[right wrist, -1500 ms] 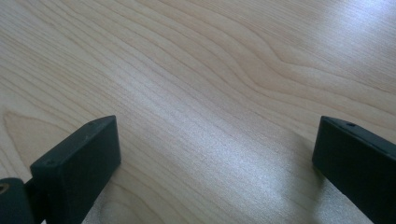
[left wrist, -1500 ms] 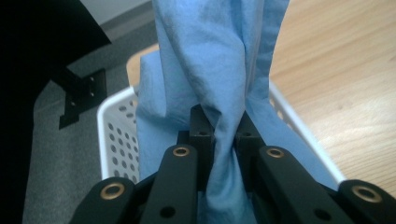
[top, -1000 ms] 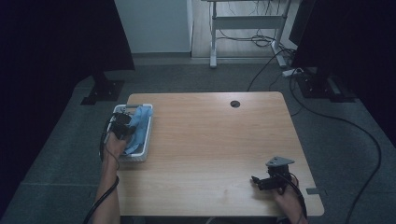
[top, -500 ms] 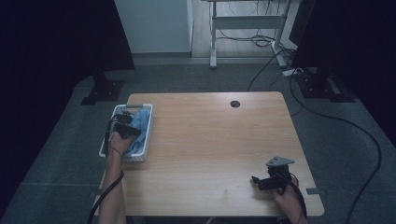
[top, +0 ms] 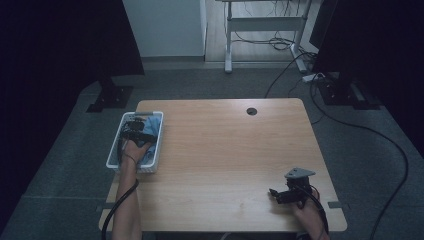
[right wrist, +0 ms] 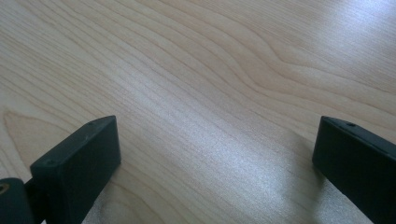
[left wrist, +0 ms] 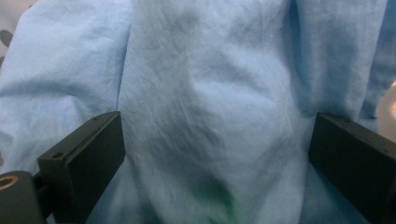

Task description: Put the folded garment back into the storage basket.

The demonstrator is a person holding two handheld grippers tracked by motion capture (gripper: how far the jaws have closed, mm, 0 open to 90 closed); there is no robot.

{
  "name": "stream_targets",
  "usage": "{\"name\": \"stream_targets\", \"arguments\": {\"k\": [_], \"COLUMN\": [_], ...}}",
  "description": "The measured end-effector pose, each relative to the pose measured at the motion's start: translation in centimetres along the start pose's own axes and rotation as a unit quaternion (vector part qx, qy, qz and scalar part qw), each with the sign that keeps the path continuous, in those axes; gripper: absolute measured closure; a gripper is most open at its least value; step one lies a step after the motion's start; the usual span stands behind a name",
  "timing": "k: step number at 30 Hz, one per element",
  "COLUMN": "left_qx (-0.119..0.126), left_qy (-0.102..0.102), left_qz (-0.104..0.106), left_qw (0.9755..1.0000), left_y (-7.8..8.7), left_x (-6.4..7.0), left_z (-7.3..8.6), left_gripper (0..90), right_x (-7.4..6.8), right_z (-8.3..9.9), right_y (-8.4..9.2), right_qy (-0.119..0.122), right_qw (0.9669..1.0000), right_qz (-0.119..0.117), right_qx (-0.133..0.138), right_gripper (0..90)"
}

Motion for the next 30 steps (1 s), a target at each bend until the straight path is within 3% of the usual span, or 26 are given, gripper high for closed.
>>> {"name": "stream_targets", "arguments": {"k": [9,14,17,22,30], "left_qx": [-0.014,0.006,0.010,0.020,0.046], "left_qy": [-0.008,-0.011,-0.025,-0.051,-0.059], "left_qz": [-0.003,0.004,-0.001,-0.010,0.002], "left_qw": [0.9999,0.9999,0.9996,0.9984,0.9972], "left_y": [0.9,2.0,2.7,4.0,5.8], "left_x": [0.1,0.3,0.5,1.1,1.7], "left_z": [0.0,0.0,0.0,0.0,0.1], "left_gripper": [12.2,12.5,12.5,9.3,0.0], "right_x": [0.0,0.0,0.0,0.0,0.0], "right_z": [0.0,0.0,0.0,0.0,0.0], "right_y": [0.0,0.0,0.0,0.0,0.0], "right_qy": [0.001,0.001,0.001,0.001,0.001], "right_qw": [1.0000,1.0000,1.0000,1.0000,1.0000], "right_qz": [0.000,0.000,0.000,0.000,0.000], "right_qx": [0.000,0.000,0.000,0.000,0.000], "right_gripper": [0.7,0.7,0.7,0.7,0.7]}}
Point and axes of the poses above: each handheld gripper's, and its own axes: y roughly backward along the jaws, z roughly out of its underside, x roughly to its right, the point moved 2 cm from there along -y, roughly forward along the jaws, and after that the axes turned 14 degrees about -x, right-handed, at the moved point
